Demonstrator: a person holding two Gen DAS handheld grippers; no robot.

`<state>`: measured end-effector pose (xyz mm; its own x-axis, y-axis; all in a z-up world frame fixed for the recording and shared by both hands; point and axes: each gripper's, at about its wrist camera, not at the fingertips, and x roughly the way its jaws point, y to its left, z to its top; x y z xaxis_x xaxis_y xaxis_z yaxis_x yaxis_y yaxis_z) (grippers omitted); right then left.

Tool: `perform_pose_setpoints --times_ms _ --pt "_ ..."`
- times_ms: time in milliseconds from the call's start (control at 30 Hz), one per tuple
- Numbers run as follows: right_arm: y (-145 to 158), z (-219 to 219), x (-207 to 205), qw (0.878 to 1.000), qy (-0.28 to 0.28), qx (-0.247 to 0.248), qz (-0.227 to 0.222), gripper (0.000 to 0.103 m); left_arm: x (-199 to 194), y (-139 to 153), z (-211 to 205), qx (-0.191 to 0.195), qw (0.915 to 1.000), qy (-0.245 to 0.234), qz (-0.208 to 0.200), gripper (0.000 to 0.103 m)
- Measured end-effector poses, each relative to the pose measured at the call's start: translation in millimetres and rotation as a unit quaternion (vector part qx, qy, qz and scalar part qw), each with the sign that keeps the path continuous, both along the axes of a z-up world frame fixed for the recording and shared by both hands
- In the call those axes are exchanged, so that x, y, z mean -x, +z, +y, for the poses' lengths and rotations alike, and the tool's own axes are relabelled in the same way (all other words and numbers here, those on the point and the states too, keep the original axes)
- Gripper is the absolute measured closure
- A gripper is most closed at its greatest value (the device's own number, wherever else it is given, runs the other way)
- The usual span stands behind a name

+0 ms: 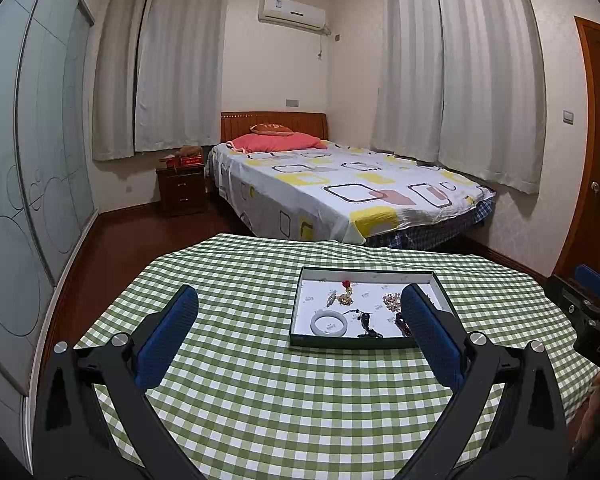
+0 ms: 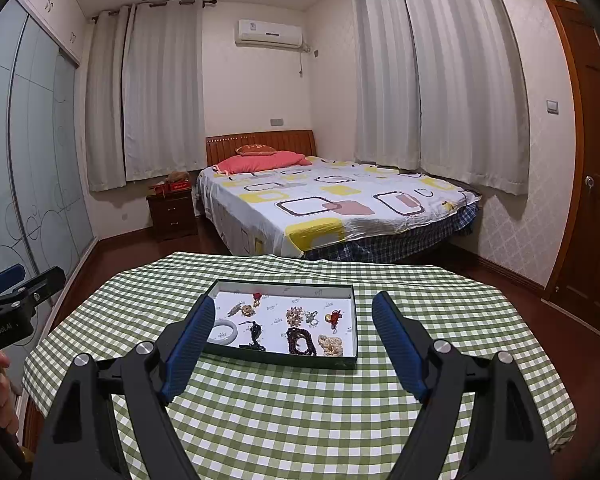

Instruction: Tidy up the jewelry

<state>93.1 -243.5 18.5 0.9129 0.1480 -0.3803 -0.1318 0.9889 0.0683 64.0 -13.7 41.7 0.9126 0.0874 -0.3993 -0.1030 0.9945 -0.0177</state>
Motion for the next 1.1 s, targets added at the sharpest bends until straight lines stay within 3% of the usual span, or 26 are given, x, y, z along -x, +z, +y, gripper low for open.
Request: perform_pose_setpoints --times_ms 1100 --pt "-1.5 4.0 0.2 1.000 0.002 0.000 0.003 0.025 -0.6 -4.2 0.3 0.002 1.0000 -0.002 0.005 0.004"
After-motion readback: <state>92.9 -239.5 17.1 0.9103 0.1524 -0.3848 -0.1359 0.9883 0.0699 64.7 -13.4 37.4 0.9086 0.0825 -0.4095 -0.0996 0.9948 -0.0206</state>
